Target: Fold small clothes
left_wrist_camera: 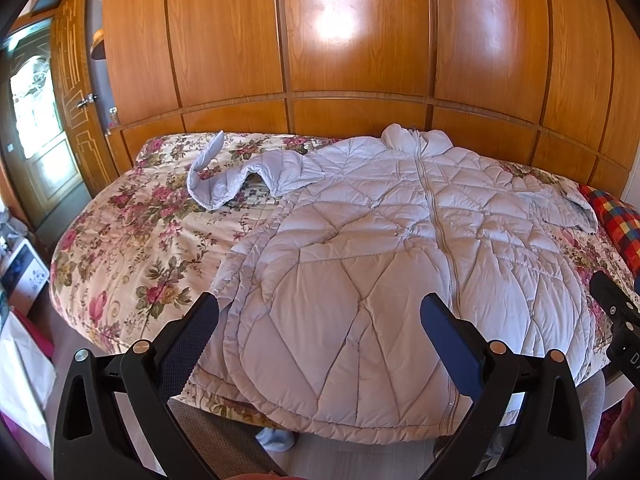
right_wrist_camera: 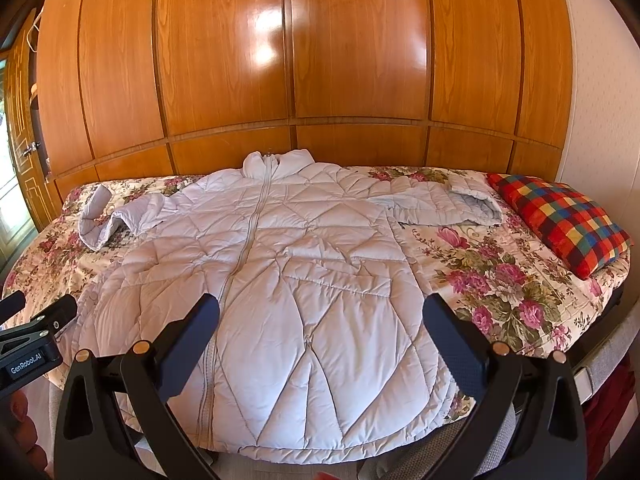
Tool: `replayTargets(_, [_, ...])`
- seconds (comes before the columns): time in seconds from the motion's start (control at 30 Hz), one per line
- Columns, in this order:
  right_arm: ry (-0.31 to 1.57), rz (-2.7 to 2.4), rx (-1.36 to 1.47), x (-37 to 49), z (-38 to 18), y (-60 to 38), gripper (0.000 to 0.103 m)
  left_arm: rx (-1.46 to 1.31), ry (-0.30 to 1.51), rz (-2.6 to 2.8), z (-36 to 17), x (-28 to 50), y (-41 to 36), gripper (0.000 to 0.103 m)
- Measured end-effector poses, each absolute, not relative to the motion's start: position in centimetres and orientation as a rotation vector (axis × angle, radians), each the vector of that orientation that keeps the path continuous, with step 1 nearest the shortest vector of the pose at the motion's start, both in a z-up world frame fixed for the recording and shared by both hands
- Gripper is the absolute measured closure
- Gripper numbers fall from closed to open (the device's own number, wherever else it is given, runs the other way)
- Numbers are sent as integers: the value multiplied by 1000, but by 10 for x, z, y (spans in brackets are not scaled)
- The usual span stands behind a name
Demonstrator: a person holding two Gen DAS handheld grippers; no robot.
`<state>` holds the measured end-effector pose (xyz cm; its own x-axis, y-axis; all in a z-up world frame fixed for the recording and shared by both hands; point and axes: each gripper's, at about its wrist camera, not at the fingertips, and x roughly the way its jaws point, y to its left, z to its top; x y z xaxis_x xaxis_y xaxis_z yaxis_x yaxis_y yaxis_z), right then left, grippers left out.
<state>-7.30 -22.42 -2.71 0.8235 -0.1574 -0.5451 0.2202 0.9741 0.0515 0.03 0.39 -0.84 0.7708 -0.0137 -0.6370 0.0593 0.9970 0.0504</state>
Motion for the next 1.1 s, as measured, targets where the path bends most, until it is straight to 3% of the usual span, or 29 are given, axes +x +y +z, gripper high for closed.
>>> replayTargets(1.1, [576, -216, 113, -68, -34, -230, 2, 65, 695, -86, -17, 11, -4, 3])
